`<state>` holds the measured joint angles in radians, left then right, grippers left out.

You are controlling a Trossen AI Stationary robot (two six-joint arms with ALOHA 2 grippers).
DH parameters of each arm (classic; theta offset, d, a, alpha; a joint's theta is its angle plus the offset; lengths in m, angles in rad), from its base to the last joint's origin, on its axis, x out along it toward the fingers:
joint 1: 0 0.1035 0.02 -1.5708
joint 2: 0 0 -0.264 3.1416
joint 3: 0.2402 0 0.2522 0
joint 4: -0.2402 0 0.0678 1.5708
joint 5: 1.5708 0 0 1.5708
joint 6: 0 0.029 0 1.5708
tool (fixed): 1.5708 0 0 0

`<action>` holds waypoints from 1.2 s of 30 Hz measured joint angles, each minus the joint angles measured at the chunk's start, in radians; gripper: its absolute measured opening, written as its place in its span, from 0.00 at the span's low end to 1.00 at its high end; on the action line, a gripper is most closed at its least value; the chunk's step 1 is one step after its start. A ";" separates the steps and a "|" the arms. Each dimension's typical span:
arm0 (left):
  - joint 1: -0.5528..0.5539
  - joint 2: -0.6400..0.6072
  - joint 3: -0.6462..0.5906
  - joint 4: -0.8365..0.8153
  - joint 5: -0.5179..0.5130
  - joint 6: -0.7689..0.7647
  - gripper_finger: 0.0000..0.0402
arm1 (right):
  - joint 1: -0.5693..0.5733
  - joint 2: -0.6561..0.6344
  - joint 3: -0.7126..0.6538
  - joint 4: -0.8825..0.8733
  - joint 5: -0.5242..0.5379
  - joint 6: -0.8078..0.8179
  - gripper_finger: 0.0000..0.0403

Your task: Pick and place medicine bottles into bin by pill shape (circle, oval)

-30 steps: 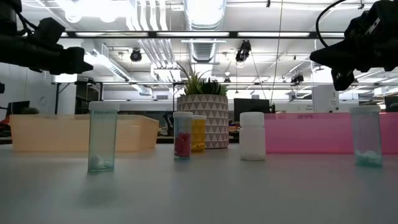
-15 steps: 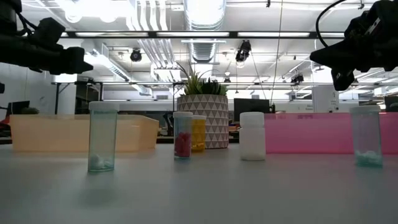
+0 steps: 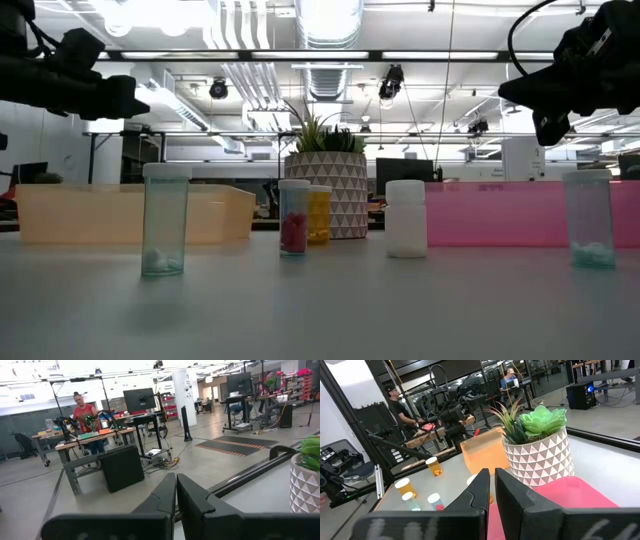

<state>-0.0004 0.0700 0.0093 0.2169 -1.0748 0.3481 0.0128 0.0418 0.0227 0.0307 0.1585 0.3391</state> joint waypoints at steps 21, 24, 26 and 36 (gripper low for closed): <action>-0.005 0.002 0.000 0.243 0.287 -0.822 0.00 | 0.000 0.000 0.000 0.142 0.036 -0.045 0.06; -0.004 0.002 0.000 0.247 0.279 -0.877 0.00 | 0.000 0.000 0.000 0.156 0.061 -0.118 0.06; -0.004 0.002 0.002 0.247 0.311 -0.925 0.00 | 0.000 0.000 0.000 0.195 0.093 -0.135 0.06; -0.006 0.151 0.168 0.293 0.542 -0.821 0.00 | 0.000 0.000 0.000 0.440 0.131 -0.327 0.06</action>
<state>-0.0067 0.2205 0.1775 0.5100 -0.5325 -0.4727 0.0128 0.0422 0.0227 0.4709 0.2893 0.0119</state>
